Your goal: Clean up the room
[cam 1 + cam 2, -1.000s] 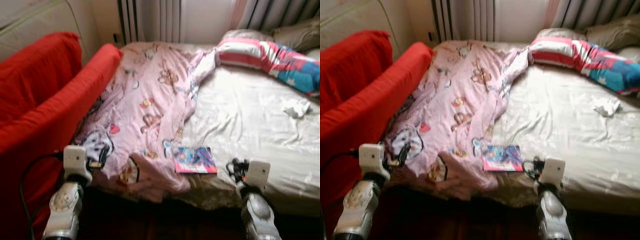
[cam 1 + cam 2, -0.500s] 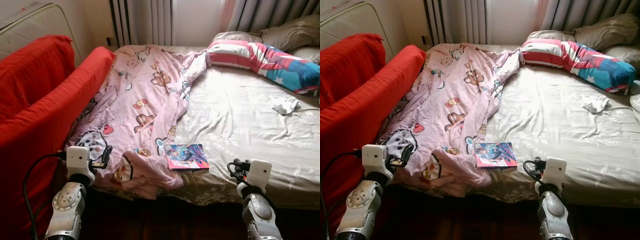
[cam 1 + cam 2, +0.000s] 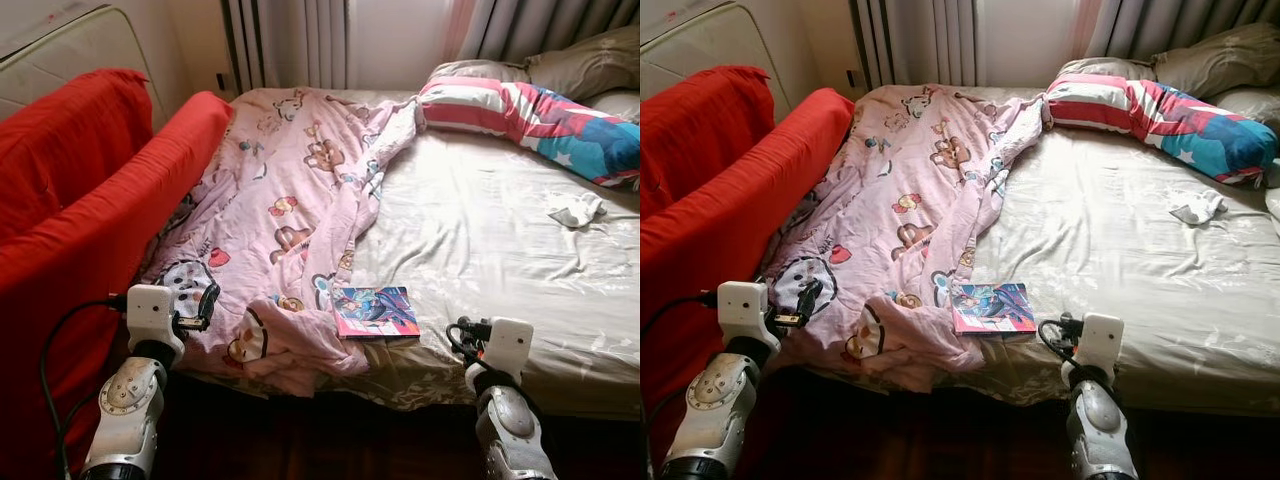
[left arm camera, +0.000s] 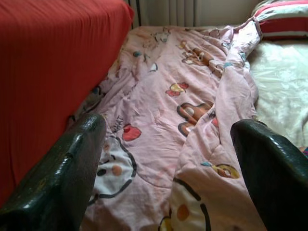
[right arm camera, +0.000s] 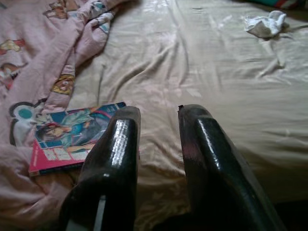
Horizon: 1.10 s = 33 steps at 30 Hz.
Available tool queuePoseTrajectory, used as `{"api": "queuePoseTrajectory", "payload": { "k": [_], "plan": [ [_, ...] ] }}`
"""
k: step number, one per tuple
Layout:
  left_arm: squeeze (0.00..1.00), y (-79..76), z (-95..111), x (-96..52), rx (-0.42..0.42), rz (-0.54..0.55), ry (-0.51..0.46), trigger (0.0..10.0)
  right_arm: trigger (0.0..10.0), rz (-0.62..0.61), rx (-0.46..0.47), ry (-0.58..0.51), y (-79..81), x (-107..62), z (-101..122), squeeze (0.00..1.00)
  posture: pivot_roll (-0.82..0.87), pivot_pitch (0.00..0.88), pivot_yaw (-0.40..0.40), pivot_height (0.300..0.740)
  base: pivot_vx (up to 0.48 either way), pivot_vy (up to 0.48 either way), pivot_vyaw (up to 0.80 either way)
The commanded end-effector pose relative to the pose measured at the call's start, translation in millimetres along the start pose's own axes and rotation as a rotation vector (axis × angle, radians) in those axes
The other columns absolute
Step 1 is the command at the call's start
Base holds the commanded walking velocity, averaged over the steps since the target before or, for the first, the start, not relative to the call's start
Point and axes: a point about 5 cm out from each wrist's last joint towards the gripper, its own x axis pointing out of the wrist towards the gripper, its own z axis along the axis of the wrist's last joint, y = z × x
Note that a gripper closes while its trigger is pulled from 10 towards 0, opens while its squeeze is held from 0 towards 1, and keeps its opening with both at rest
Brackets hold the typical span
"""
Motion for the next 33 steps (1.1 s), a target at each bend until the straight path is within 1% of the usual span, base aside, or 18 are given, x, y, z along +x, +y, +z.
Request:
{"api": "queuePoseTrajectory", "payload": {
  "k": [1, 5, 9, 11, 13, 15, 16, 18, 23, 24, 28, 29, 31, 32, 33],
  "plan": [
    [0.00, -3.3, -1.0, 0.1, -0.012, -0.010, 0.005, 10.0, 10.0, 0.008, -0.012, -0.020, 0.3, 1.2, 5.5, 0.00, -0.01, 0.097, 0.029, 0.735, 0.000, 0.000, 0.00],
    [0.00, -6.6, -2.3, -0.4, -0.023, -0.007, 0.005, 10.0, 10.0, 0.039, -0.023, -0.026, 3.7, 1.2, 7.5, 0.00, -0.01, 0.102, 0.013, 0.735, 0.180, 0.000, 0.00],
    [0.00, -6.5, -4.4, -3.8, -0.025, -0.001, 0.009, 10.0, 10.0, 0.038, -0.023, -0.020, 2.8, 1.3, 6.7, 0.00, 0.01, 0.099, 0.006, 0.735, 0.242, 0.000, 0.00],
    [0.00, -1.3, -2.0, -5.7, -0.017, 0.015, 0.000, 10.0, 10.0, 0.052, -0.024, -0.010, 6.2, 3.1, 6.0, 0.00, 0.03, 0.101, -0.001, 0.735, 0.253, 0.000, 0.00],
    [0.00, 5.3, -0.6, -8.7, -0.012, 0.043, -0.007, 10.0, 10.0, 0.085, -0.035, -0.009, 13.3, 5.0, 7.2, 0.00, 0.03, 0.100, -0.012, 0.735, 0.255, 0.000, 0.00],
    [0.00, 6.0, -0.9, -9.5, -0.011, 0.046, -0.007, 10.0, 10.0, 0.087, -0.034, -0.010, 14.1, 5.1, 7.5, 0.00, 0.03, 0.100, -0.012, 0.735, 0.255, 0.000, 0.00],
    [0.00, 7.0, -2.2, -12.4, -0.012, 0.050, -0.007, 10.0, 10.0, 0.097, -0.029, -0.009, 16.2, 4.7, 7.0, 0.00, 0.04, 0.068, -0.024, 0.735, 0.255, 0.000, 0.00],
    [0.00, 3.8, -2.0, -15.0, -0.012, 0.041, -0.011, 10.0, 10.0, 0.131, -0.044, -0.003, 19.8, 5.0, 6.6, 0.00, 0.06, 0.047, -0.032, 0.735, 0.259, 0.000, 0.00],
    [0.00, -0.2, -1.0, -15.5, -0.012, 0.030, -0.016, 10.0, 10.0, 0.145, -0.056, 0.000, 20.5, 9.8, 10.4, 0.00, 0.07, 0.028, -0.035, 0.735, 0.259, 0.000, 0.00],
    [0.00, -1.7, -1.0, -14.6, -0.016, 0.028, -0.015, 10.0, 10.0, 0.141, -0.059, -0.013, 19.7, 13.0, 15.3, 0.00, 0.06, 0.027, -0.024, 0.735, 0.255, 0.000, 0.00],
    [0.00, -6.9, -0.5, -12.0, -0.026, 0.016, -0.015, 10.0, 10.0, 0.121, -0.044, -0.034, 14.9, 15.4, 21.8, 0.00, 0.03, 0.049, -0.021, 0.735, 0.259, 0.000, 0.00],
    [0.00, -12.0, -1.7, -10.4, -0.036, 0.008, -0.015, 10.0, 10.0, 0.101, -0.019, -0.042, 9.2, 14.8, 23.6, 0.00, 0.02, 0.059, -0.024, 0.735, 0.259, 0.000, 0.00],
    [0.00, -18.4, -3.4, -9.0, -0.052, -0.005, -0.008, 10.0, 10.0, 0.079, -0.013, -0.048, 2.2, 12.3, 24.4, 0.00, 0.00, 0.068, -0.026, 0.735, 0.259, 0.000, 0.00],
    [0.00, -24.5, -3.8, -8.0, -0.061, -0.023, -0.005, 10.0, 10.0, 0.070, -0.014, -0.053, -3.2, 9.5, 24.7, 0.00, -0.01, 0.080, -0.023, 0.735, 0.259, 0.000, 0.00],
    [0.00, -26.1, -3.9, -7.7, -0.066, -0.026, -0.004, 10.0, 10.0, 0.070, -0.018, -0.055, -4.6, 8.4, 24.7, 0.00, -0.01, 0.085, -0.023, 0.735, 0.259, 0.000, 0.00]
  ]
}}
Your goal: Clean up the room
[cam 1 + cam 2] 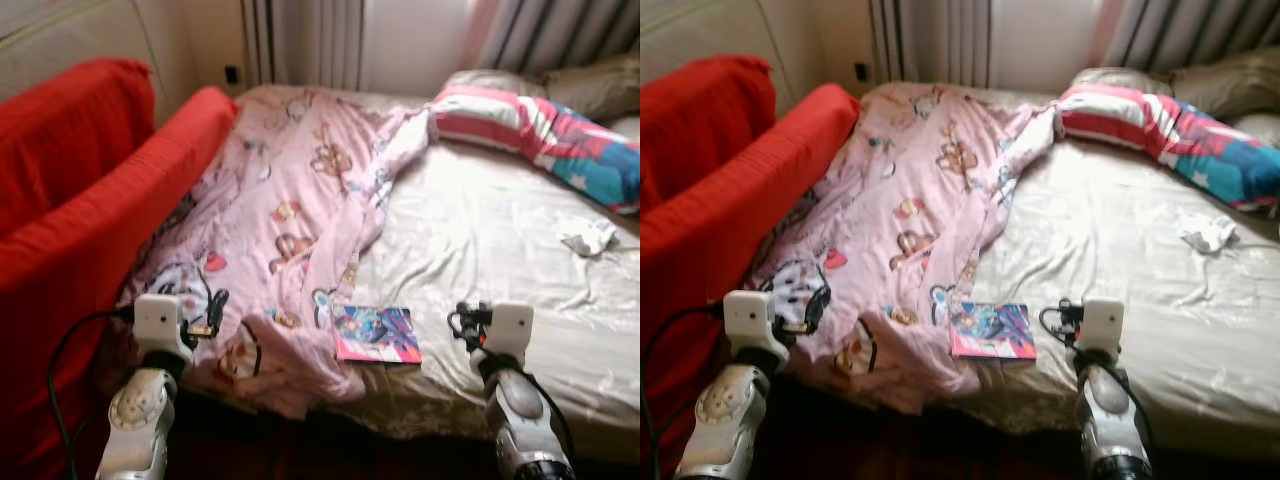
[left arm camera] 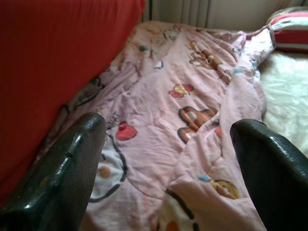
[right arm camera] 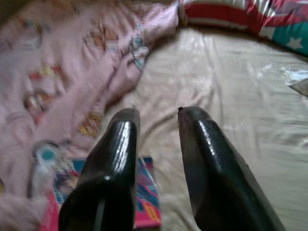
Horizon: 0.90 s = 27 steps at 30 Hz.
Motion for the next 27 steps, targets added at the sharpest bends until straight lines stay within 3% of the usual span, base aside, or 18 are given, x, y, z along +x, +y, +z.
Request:
{"api": "queuePoseTrajectory", "payload": {
  "k": [1, 10, 16, 27],
  "plan": [
    [0.00, -11.6, 3.2, 4.2, -0.016, -0.035, -0.011, 10.0, 10.0, -0.044, 0.001, 0.013, -16.9, -5.5, -1.8, 0.00, -0.02, 0.094, -0.019, 0.735, 0.259, 0.000, 0.00],
    [0.00, -15.2, 6.7, 7.2, -0.025, -0.053, -0.014, 10.0, 10.0, -0.059, -0.015, 0.015, -21.9, -7.2, -2.7, 0.00, -0.05, 0.112, -0.026, 0.735, 0.257, 0.000, 0.00],
    [0.00, -6.9, 10.2, 9.1, -0.020, 0.003, -0.041, 10.0, 10.0, 0.037, -0.027, 0.035, -0.1, -5.0, -3.3, 0.00, -0.01, 0.094, -0.063, 0.735, 0.258, 0.000, 0.00],
    [0.00, 1.5, 15.1, 7.7, 0.005, -0.015, -0.038, 10.0, 10.0, 0.011, 0.010, 0.019, 7.1, 4.1, 1.5, 0.00, 0.03, 0.080, -0.015, 0.735, 0.188, 0.000, 0.00]
  ]
}}
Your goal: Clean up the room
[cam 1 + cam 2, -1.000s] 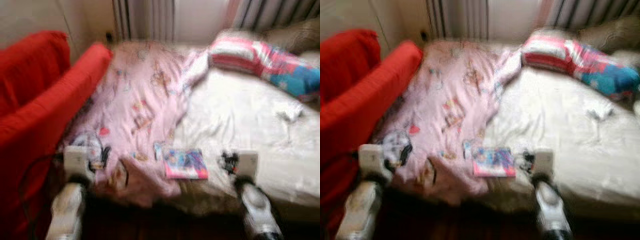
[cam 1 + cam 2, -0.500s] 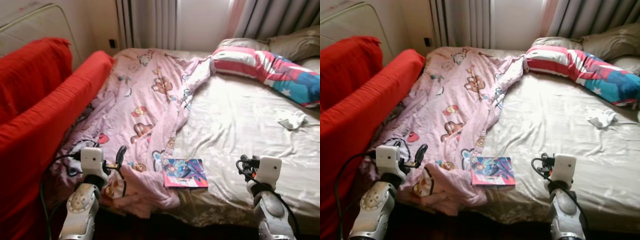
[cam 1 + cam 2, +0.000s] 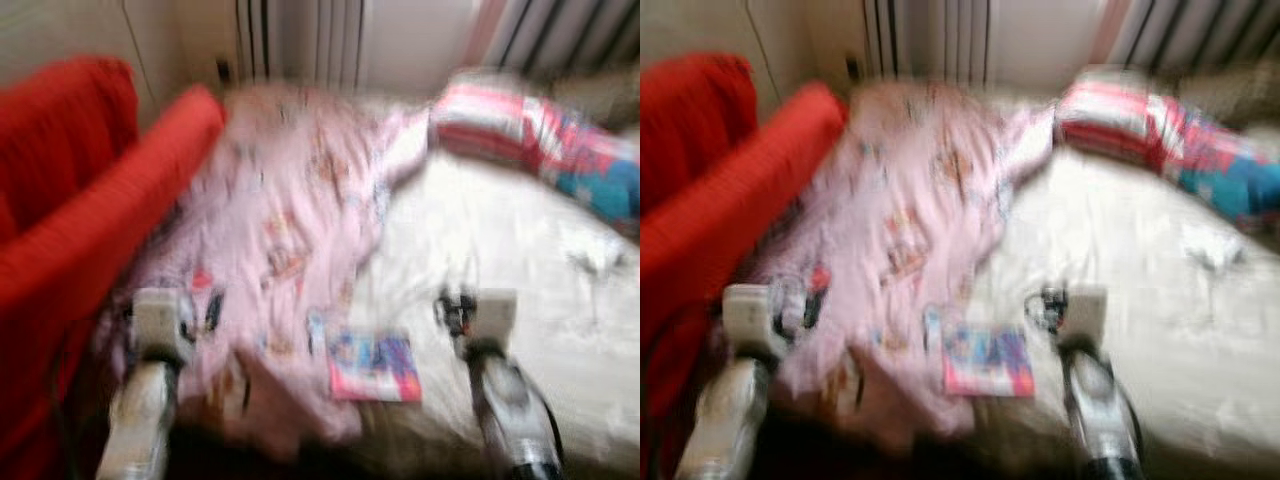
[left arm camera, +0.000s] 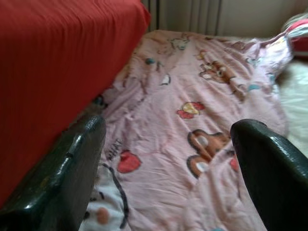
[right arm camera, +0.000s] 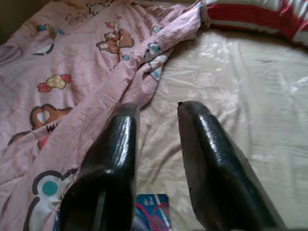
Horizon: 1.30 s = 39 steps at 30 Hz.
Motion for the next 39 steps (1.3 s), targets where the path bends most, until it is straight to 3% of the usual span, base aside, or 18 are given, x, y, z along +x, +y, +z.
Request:
{"api": "queuePoseTrajectory", "payload": {
  "k": [1, 9, 16, 33, 39],
  "plan": [
    [0.00, -5.8, 1.2, 1.8, -0.015, -0.027, 0.000, 10.0, 10.0, -0.035, 0.012, 0.031, -5.6, -5.4, -8.6, 0.00, 0.03, 0.080, -0.015, 0.735, 0.000, 0.000, 0.00],
    [0.00, -7.7, 2.2, 2.1, -0.019, -0.033, -0.004, 10.0, 10.0, -0.022, 0.001, 0.038, -2.8, -8.6, -13.0, 0.00, 0.02, 0.088, -0.017, 0.735, 0.000, 0.000, 0.00],
    [0.00, -11.0, 1.3, 2.5, -0.025, -0.047, 0.000, 10.0, 10.0, -0.060, -0.037, 0.043, -11.0, -12.4, -14.2, 0.00, 0.01, 0.094, -0.012, 0.735, 0.000, 0.000, 0.00],
    [0.00, -9.1, 3.9, 4.5, -0.011, -0.063, -0.005, 10.0, 10.0, -0.053, -0.048, 0.061, -9.1, -15.5, -18.7, 0.00, 0.00, 0.076, -0.009, 0.631, 0.000, 0.000, 0.00],
    [0.00, -9.4, 3.6, 4.7, -0.008, -0.067, -0.003, 10.0, 10.0, -0.055, -0.034, 0.030, -9.2, -16.2, -16.2, 0.00, 0.00, 0.071, -0.005, 0.617, 0.000, 0.000, 0.00]
  ]
}}
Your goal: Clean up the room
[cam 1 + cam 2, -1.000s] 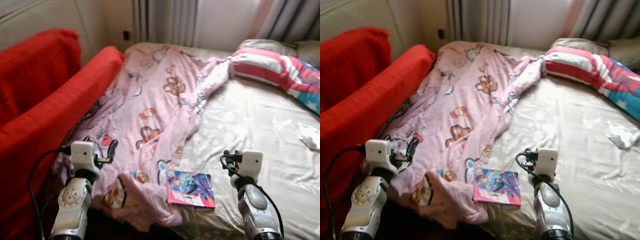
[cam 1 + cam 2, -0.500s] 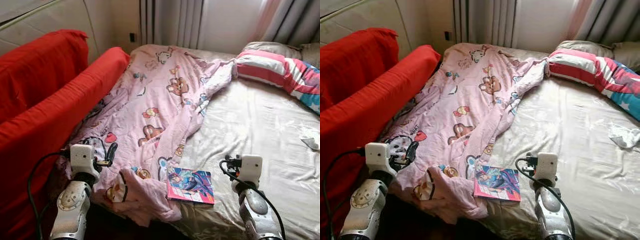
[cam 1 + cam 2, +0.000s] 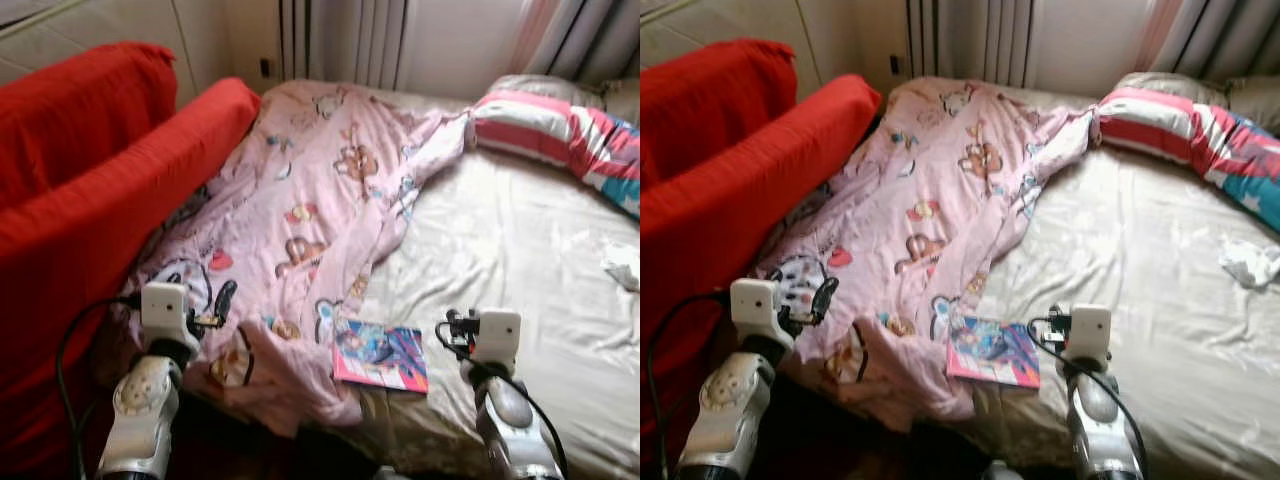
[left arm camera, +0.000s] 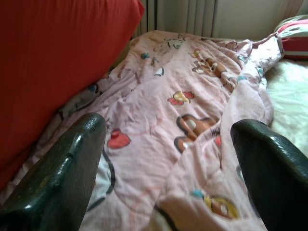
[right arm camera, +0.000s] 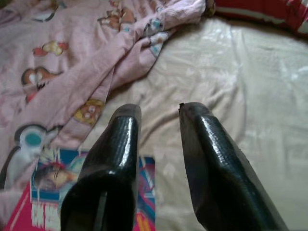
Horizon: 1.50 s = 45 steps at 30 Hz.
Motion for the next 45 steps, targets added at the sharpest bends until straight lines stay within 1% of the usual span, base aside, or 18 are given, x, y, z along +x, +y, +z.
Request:
{"api": "queuePoseTrajectory", "payload": {
  "k": [1, 21, 24, 27, 30, 32, 34, 37, 45],
  "plan": [
    [0.00, 1.6, -3.0, -1.6, -0.003, 0.001, 0.017, 10.0, 10.0, -0.008, 0.009, -0.001, -0.9, -2.1, -1.4, 0.00, 0.00, 0.072, -0.004, 0.617, 0.000, 0.000, 0.00],
    [0.00, -1.6, -1.5, 2.7, -0.005, -0.010, 0.017, 10.0, 10.0, 0.007, 0.025, 0.012, 0.5, -4.9, -5.6, 0.00, 0.00, 0.090, -0.002, 0.617, 0.000, 0.000, 0.00],
    [0.00, -1.1, -0.9, 3.6, -0.007, -0.008, 0.015, 10.0, 10.0, 0.023, 0.034, 0.012, 5.1, -5.0, -6.3, 0.00, 0.01, 0.096, -0.001, 0.617, 0.000, 0.000, 0.00],
    [0.00, -0.5, -0.8, 3.8, -0.006, -0.006, 0.016, 10.0, 10.0, 0.023, 0.035, 0.013, 5.5, -5.3, -6.7, 0.00, 0.01, 0.098, 0.000, 0.617, 0.000, 0.000, 0.00],
    [0.00, -0.1, -0.4, 4.1, -0.005, -0.006, 0.016, 10.0, 10.0, 0.020, 0.027, 0.014, 5.0, -5.9, -7.2, 0.00, 0.01, 0.100, 0.002, 0.617, 0.000, 0.000, 0.00],
    [0.00, -0.6, -0.4, 4.3, -0.005, -0.008, 0.016, 10.0, 10.0, 0.030, 0.002, 0.013, 5.1, -6.2, -7.1, 0.00, 0.01, 0.102, 0.004, 0.617, 0.000, 0.000, 0.00],
    [0.00, -1.2, -0.5, 4.6, -0.005, -0.010, 0.016, 10.0, 10.0, 0.029, 0.000, 0.013, 5.1, -6.4, -7.2, 0.00, 0.01, 0.103, 0.005, 0.617, 0.000, 0.000, 0.71],
    [0.00, -2.7, -0.5, 5.0, -0.004, -0.019, 0.017, 10.0, 10.0, 0.013, 0.024, 0.011, 3.7, -7.1, -7.9, 0.00, 0.01, 0.107, 0.010, 0.617, 0.000, 0.000, 0.45],
    [0.00, -1.9, -0.4, 4.7, 0.000, -0.023, 0.020, 10.0, 10.0, 0.004, 0.034, 0.013, 3.3, -7.7, -8.9, 0.00, 0.01, 0.108, 0.014, 0.617, 0.000, 0.000, 0.00]
  ]
}}
